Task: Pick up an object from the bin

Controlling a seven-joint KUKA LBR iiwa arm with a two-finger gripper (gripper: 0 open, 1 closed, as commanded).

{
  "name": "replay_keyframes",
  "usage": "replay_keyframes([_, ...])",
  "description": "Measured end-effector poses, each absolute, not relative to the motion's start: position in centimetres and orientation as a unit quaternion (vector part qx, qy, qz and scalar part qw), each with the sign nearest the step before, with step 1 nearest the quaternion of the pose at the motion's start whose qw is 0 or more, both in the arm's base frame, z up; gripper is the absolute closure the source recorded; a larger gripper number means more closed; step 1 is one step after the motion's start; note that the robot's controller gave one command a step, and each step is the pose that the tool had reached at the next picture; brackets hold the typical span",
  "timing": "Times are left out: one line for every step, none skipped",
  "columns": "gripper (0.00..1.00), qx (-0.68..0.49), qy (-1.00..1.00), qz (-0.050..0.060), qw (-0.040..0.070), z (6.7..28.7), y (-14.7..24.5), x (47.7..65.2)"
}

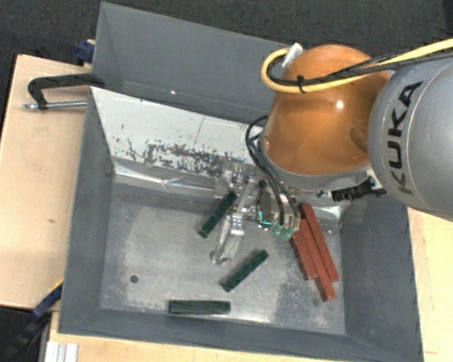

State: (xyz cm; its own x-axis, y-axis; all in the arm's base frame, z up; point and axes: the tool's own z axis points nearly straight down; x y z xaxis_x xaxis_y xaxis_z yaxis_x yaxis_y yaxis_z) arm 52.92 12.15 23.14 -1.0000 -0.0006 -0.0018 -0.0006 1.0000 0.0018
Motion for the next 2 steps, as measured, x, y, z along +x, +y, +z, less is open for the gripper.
replay_keyframes([0.00,0.019,1.000,0.002,0.004,18.0,10.8,54.6])
replay_keyframes([0.00,-0.007,1.000,0.001,0.001,12.9,7.0,53.8])
